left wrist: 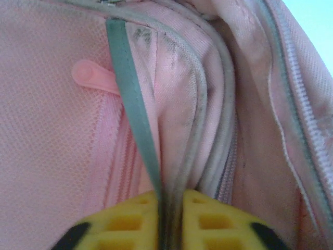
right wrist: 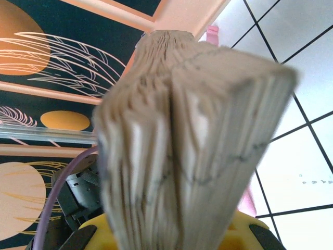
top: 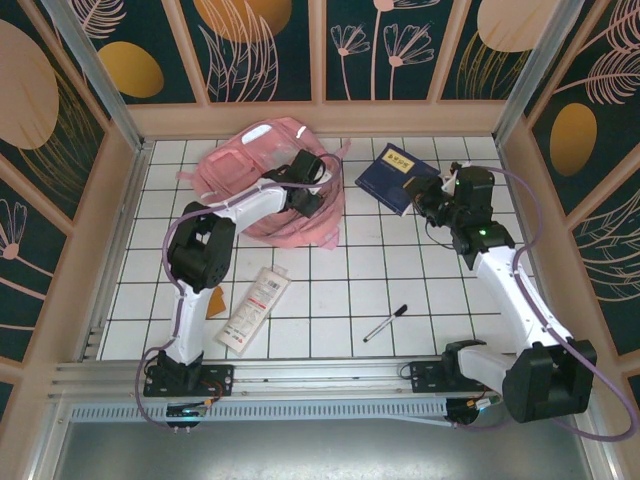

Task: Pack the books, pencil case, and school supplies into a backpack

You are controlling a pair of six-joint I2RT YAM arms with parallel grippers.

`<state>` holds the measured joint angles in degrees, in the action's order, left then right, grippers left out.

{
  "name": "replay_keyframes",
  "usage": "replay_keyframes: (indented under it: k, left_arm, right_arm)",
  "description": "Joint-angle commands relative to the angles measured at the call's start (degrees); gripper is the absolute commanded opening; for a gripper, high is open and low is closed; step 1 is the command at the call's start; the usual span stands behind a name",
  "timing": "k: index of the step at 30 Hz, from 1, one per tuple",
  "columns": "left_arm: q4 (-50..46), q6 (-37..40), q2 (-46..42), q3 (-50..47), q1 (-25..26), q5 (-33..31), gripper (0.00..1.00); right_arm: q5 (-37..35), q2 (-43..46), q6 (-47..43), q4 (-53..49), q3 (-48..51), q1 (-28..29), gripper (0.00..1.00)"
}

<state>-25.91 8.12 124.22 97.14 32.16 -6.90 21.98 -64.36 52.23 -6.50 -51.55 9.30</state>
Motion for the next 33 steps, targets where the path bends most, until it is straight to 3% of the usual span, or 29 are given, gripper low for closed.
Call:
replay_keyframes:
  k: [1,8,11,15,18,23,33]
  left_arm:
    - [-0.7,-1.6,-5.9,2.8,-0.9,-3.3,0.00]
    - [-3.1,-2.9,-10.8,14.8,-0.9,-4.9,0.00]
    - [-6.1,-3.4,-9.7,21.5,-0.9,-6.6,0.00]
    - [-10.5,-5.7,-7.2,31.0,-0.9,-9.9,0.00]
    - [-10.7,-6.0,-6.8,33.8,-0.9,-5.8,0.00]
    - [-11.8,-8.0,-7.0,36.0,-0.9,0.2,0.00]
    - [-12.0,-7.0,-7.6,34.9,-0.9,3.9,0.00]
  right_arm:
    - [4.0,-0.6,-2.4,2.4,-0.9,-0.4,0.00]
    - [16.2,-5.8,-0.4,7.1,1.6,0.6,0.00]
    - [17.2,-9.1,-2.0,4.4,-0.7,2.5,0.00]
    - [20.3,-13.4,1.5,9.2,-1.2,4.0,0.00]
    - [19.9,-17.5,1.8,11.8,-3.0,4.7,0.00]
    - [16.7,-28.1,6.0,27.9,-6.2,10.2,0.00]
    - [8.9,-49.2,13.3,42.0,-19.8,16.3,0.00]
